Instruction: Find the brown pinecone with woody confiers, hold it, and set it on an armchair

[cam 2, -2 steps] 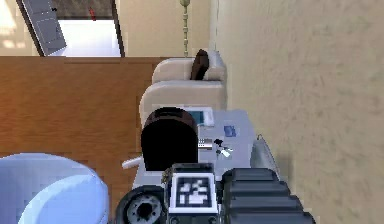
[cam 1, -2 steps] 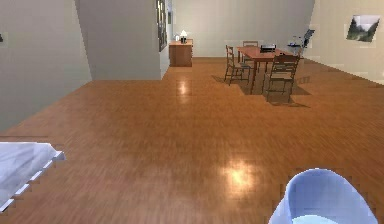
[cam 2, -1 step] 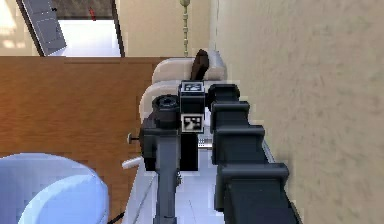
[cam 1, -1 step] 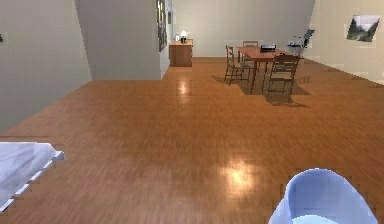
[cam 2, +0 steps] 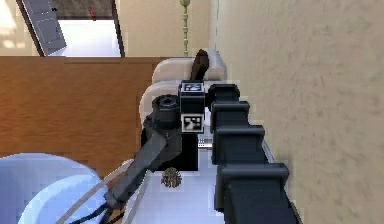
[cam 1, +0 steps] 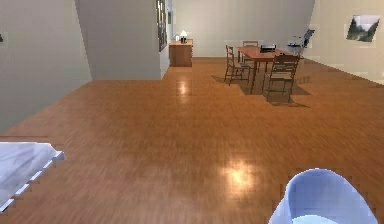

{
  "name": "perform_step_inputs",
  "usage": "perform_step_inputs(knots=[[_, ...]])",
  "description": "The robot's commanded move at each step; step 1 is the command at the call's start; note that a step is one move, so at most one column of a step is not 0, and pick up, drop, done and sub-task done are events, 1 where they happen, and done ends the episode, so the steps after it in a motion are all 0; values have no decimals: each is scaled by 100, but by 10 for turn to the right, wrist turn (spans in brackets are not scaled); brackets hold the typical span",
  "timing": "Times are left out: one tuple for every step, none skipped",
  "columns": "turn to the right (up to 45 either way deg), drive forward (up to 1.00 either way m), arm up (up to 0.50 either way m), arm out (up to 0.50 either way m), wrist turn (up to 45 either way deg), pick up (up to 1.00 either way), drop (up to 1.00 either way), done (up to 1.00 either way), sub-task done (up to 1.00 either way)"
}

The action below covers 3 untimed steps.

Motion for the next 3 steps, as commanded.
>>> perform_step_inputs(knots=[[0,0,0,0,450,0,0,0,0],[0,0,0,0,450,0,0,0,0],[0,0,0,0,330,0,0,0,0]])
